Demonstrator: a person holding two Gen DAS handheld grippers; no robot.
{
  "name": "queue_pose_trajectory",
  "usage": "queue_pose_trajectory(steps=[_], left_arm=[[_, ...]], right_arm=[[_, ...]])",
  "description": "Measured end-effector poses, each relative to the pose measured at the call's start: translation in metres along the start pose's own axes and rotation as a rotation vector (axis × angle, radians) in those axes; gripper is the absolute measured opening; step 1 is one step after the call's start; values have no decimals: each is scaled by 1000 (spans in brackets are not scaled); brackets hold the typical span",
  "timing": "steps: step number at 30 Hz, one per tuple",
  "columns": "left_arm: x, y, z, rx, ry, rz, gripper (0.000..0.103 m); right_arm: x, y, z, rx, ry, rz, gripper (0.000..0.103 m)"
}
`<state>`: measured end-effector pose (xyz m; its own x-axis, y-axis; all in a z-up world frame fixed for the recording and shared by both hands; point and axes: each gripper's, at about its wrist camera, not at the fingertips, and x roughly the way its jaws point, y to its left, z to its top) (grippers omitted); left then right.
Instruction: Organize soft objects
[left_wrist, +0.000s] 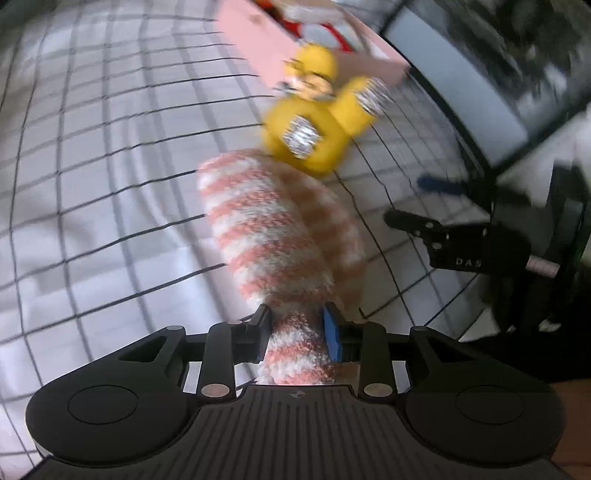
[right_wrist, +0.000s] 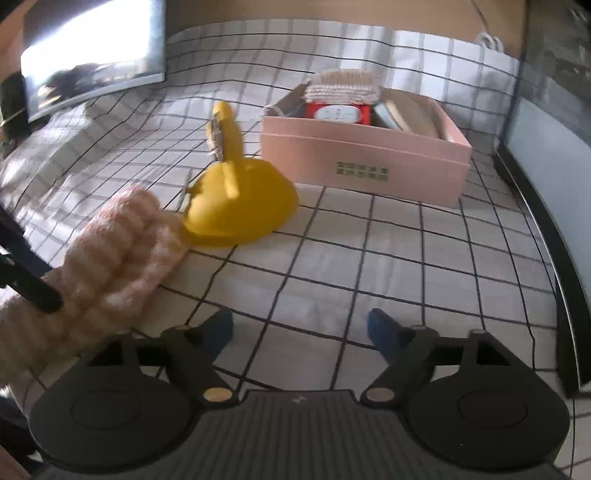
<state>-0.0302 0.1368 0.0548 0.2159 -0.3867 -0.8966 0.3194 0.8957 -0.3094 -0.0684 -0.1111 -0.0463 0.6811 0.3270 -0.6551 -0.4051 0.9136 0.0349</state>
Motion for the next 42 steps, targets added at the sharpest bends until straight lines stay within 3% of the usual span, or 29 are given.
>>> queue_pose_trajectory(steps=[2, 5, 10, 12, 14, 15, 17, 19, 21, 22, 24, 25, 29, 34, 39, 41, 42], left_arm=[[6, -13, 3, 8, -14, 49, 38], [15, -15, 7, -55, -34, 37, 43], [28, -25, 21, -90, -39, 68, 46], [32, -34, 22, -87, -46, 90, 54], [35, -41, 23, -74, -42, 104, 73], [37, -45, 25, -71, -39, 107, 79], [45, -54, 25, -55, -30, 97, 102], [53, -67, 22, -6, -32, 131, 103], [55, -74, 18, 34, -44, 176, 102], [54, -74, 15, 40, -57, 180, 95], [45, -67, 9, 16, -111, 213, 52], [40, -63, 7, 4, -130, 260, 37], [20, -30, -3, -146, -183, 210, 33], [7, -25, -16, -138, -207, 244, 32], [2, -24, -21, -130, -213, 239, 32], [2, -24, -22, -111, -216, 242, 32], [2, -26, -20, -97, -219, 246, 31]], right_arm=[[1, -2, 0, 13, 2, 17, 92], [6, 1, 2, -18, 16, 42, 101], [9, 2, 6, -44, 48, 62, 103], [7, 0, 3, -66, 30, 75, 103], [6, -3, 2, -93, 32, 100, 102], [4, -6, 3, -105, 43, 110, 99], [-1, -13, 7, -110, 51, 130, 90], [-11, -25, 13, -86, 15, 121, 90], [-19, -34, 20, -62, -36, 80, 90], [-23, -37, 25, -55, -67, 71, 90], [-23, -39, 35, -49, -112, 70, 90], [-21, -38, 41, -45, -129, 78, 90], [0, -19, 66, -73, -164, 143, 90], [38, 13, 87, -159, -136, 210, 90], [60, 37, 92, -252, -95, 170, 87], [54, 38, 92, -269, -86, 169, 64], [48, 37, 93, -271, -81, 163, 61]])
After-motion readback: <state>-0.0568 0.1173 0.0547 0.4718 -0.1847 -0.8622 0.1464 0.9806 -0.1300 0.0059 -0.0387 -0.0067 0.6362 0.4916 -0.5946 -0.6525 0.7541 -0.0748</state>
